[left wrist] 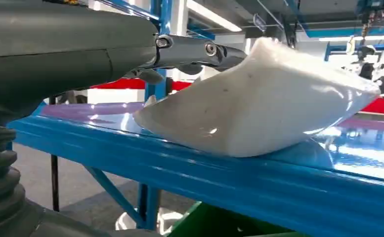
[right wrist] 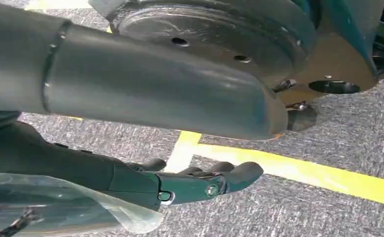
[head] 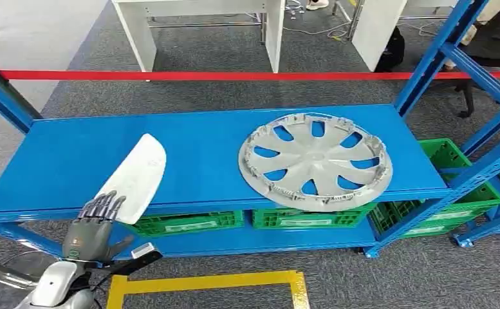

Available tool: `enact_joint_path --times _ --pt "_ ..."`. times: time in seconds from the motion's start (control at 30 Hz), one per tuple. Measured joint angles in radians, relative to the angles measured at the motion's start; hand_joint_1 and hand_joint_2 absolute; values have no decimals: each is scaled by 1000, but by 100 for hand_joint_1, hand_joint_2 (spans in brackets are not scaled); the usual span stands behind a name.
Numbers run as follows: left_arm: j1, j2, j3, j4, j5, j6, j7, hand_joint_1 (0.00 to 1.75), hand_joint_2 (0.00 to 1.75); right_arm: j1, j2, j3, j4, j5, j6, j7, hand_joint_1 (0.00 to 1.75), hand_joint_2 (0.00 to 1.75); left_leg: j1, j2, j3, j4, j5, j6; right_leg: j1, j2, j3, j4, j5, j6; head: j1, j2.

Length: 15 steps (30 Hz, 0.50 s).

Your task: Take the parts from the cabinet and place them on the table.

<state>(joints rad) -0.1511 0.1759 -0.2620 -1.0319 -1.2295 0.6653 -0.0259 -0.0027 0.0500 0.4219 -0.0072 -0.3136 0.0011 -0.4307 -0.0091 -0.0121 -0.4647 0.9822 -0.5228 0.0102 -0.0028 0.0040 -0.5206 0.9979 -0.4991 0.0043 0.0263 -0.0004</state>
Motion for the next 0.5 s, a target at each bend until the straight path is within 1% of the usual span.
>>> enact_joint_path --times 0.03,0.07,0.17,0.2,0.23,0.27,0.5 --pt "-3 1 -2 5 -3 0 3 37 175 0 0 0 0 1 -1 0 0 0 0 0 0 0 0 0 0 0 0 0 0 0 0 0" --pt "-7 2 -4 12 -8 0 3 134 175 0 0 0 0 3 -1 2 0 0 0 0 0 0 0 0 0 0 0 0 0 0 0 0" --pt "-11 5 -8 22 -21 2 8 134 175 -1 0 0 0 9 -2 3 0 0 0 0 0 0 0 0 0 0 0 0 0 0 0 0" --pt "-13 6 -10 27 -23 2 9 155 175 -1 0 0 0 10 -2 3 0 0 0 0 0 0 0 0 0 0 0 0 0 0 0 0" --pt "-14 7 -10 31 -24 2 10 169 175 -1 0 0 0 11 -2 3 0 0 0 0 0 0 0 0 0 0 0 0 0 0 0 0" --pt "-15 8 -11 34 -26 2 11 175 175 -1 0 0 0 12 -2 3 0 0 0 0 0 0 0 0 0 0 0 0 0 0 0 0" --pt "-27 13 -21 45 -39 3 18 175 175 -2 0 0 0 20 -2 3 0 0 0 0 0 0 0 0 0 0 0 0 0 0 0 0"
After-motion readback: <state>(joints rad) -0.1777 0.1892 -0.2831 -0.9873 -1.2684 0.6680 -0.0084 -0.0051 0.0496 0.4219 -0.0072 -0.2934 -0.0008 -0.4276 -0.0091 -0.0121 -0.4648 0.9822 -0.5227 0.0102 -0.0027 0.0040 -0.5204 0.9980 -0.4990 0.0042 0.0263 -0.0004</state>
